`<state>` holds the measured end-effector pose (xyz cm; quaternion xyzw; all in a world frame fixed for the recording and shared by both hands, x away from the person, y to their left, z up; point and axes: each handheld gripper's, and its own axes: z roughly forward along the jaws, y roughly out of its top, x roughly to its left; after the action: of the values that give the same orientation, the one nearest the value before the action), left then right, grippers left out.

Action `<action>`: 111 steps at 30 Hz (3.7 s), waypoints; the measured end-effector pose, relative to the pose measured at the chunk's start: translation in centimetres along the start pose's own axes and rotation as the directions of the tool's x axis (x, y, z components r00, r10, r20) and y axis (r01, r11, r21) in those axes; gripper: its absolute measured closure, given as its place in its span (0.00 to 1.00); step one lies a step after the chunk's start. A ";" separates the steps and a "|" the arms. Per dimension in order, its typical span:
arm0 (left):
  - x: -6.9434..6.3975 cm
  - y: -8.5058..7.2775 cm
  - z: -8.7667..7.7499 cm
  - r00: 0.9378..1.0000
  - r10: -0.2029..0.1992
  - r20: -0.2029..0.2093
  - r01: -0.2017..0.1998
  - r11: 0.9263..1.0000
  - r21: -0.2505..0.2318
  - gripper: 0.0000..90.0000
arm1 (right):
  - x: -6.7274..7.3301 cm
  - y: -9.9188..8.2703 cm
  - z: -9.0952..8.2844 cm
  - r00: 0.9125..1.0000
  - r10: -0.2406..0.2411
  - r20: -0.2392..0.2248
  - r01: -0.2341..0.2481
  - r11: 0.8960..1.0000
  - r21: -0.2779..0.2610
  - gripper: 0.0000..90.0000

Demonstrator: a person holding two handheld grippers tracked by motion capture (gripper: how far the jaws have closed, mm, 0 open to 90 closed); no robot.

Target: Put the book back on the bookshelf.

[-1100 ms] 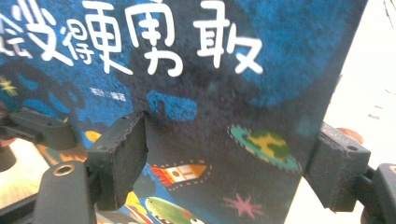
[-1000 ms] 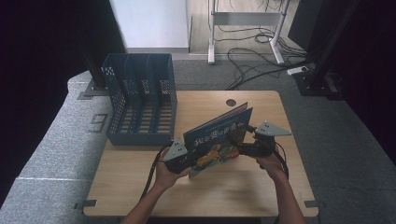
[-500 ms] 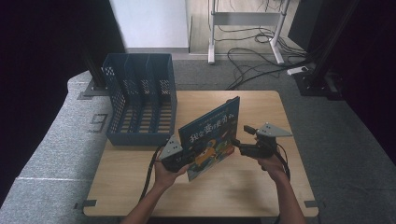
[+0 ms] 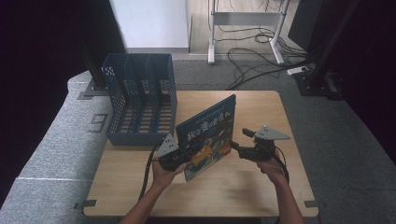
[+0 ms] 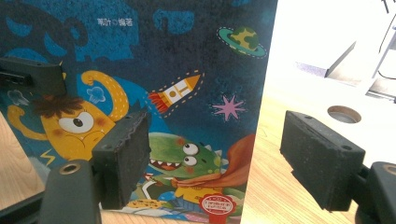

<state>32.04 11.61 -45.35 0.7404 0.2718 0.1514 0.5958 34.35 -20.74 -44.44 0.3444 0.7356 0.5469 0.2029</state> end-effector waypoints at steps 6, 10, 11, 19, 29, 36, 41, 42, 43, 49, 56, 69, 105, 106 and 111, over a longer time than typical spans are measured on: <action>0.1 0.0 0.0 1.000 -0.005 0.004 0.005 1.000 -0.005 0.91 | -0.1 -0.1 -0.1 1.000 -0.002 0.001 0.002 1.000 0.005 0.26; 0.1 0.0 0.1 1.000 0.000 0.007 0.000 1.000 -0.002 0.91 | -0.1 -0.1 0.0 1.000 -0.004 -0.003 0.004 1.000 0.004 0.27; 0.1 0.0 0.1 1.000 -0.001 0.008 0.001 1.000 -0.002 0.91 | 0.0 -0.1 0.0 1.000 -0.006 -0.005 0.006 1.000 0.003 0.27; 0.0 0.0 0.0 1.000 0.021 0.015 -0.021 1.000 0.002 0.91 | 0.2 1.5 0.5 1.000 -0.004 -0.022 0.003 0.999 -0.036 0.24; -0.3 -0.1 0.1 0.998 0.060 0.031 -0.061 0.998 0.017 0.91 | 0.4 4.8 1.4 0.999 0.010 -0.043 -0.014 0.996 -0.087 0.19; -0.1 -0.4 0.0 0.998 0.045 0.032 -0.046 0.999 0.016 0.91 | 0.9 5.4 1.6 0.999 -0.010 -0.048 0.005 0.994 -0.106 0.22; -0.5 -0.4 0.1 0.997 0.069 0.035 -0.069 0.998 0.011 0.91 | -0.6 5.5 1.4 0.998 0.059 -0.006 -0.059 0.990 -0.125 0.16; -0.6 -0.4 0.1 0.997 0.074 0.036 -0.075 0.997 0.009 0.91 | -0.7 5.5 1.5 0.998 0.060 -0.011 -0.061 0.991 -0.123 0.15; -0.6 -0.4 0.2 0.996 0.076 0.035 -0.077 0.997 0.010 0.91 | -0.7 5.5 1.5 0.998 0.060 -0.011 -0.061 0.991 -0.123 0.15; -0.4 -0.3 0.2 0.997 0.063 0.036 -0.064 0.998 0.013 0.91 | 0.0 5.7 2.0 0.998 0.020 -0.059 -0.027 0.992 -0.123 0.18; -0.7 0.6 0.2 0.998 0.035 0.045 -0.034 0.999 -0.026 0.86 | 0.7 5.7 1.9 0.999 0.003 -0.043 -0.008 0.993 -0.119 0.18; -1.2 0.6 0.3 0.998 0.064 0.017 -0.064 0.997 -0.046 0.91 | 0.5 5.4 1.4 0.999 0.000 -0.049 -0.006 0.993 -0.122 0.20; 1.1 4.0 -4.8 0.997 -0.064 -0.036 0.059 0.989 -0.139 0.92 | 0.5 -1.2 -1.5 0.998 0.051 0.022 -0.049 0.996 -0.076 0.20; 1.2 4.1 -5.2 0.997 -0.063 -0.042 0.056 0.988 -0.145 0.92 | 0.5 -1.5 -1.5 0.998 0.052 0.029 -0.049 0.996 -0.079 0.21; 1.9 4.4 -6.3 0.996 -0.065 -0.063 0.055 0.986 -0.155 0.92 | 0.2 -3.2 -1.5 0.996 0.081 0.043 -0.078 0.995 -0.066 0.21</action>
<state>31.10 17.08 -39.72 0.6784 0.3015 0.1789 0.6456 32.24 -22.13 -46.98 0.3793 0.6985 0.5699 0.2085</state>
